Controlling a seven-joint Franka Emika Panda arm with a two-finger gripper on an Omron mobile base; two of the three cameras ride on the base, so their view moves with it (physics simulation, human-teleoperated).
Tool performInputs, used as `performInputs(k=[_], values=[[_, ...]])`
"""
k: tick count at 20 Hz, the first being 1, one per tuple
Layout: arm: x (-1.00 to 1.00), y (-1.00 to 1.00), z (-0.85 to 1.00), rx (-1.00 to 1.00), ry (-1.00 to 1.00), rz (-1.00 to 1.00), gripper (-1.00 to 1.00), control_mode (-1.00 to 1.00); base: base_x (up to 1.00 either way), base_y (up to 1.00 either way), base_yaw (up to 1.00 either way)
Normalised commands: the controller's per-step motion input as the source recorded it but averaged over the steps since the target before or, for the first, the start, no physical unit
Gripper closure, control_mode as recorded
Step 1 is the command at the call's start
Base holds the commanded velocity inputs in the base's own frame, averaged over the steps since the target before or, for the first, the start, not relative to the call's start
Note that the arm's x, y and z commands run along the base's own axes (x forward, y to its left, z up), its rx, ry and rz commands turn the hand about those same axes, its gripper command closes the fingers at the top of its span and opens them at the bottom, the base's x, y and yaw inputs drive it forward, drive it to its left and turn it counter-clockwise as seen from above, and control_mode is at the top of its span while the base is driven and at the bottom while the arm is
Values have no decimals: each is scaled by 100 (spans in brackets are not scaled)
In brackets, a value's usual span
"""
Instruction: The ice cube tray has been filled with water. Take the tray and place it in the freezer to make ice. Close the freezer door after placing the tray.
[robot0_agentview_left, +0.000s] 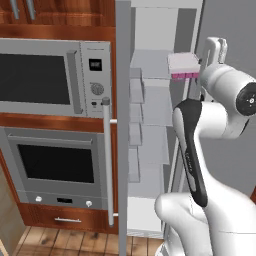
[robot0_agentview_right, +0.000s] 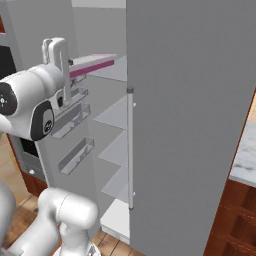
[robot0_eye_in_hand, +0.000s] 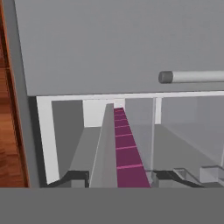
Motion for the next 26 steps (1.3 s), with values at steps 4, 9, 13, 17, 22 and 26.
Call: performInputs(k=[4,9,13,17,22,26], values=[[42,-1,0,2,10,3,100,-100,0,0,0],[49,-4,0,1,10,4,100,-100,0,0,0],[43,-26,0,0,5,0,100,-100,0,0,0],[53,-23,-1,0,5,0,100,-100,0,0,0],[72,-2,-10,0,7,0,100,-100,0,0,0],[72,0,-15,0,8,0,100,-100,0,0,0]])
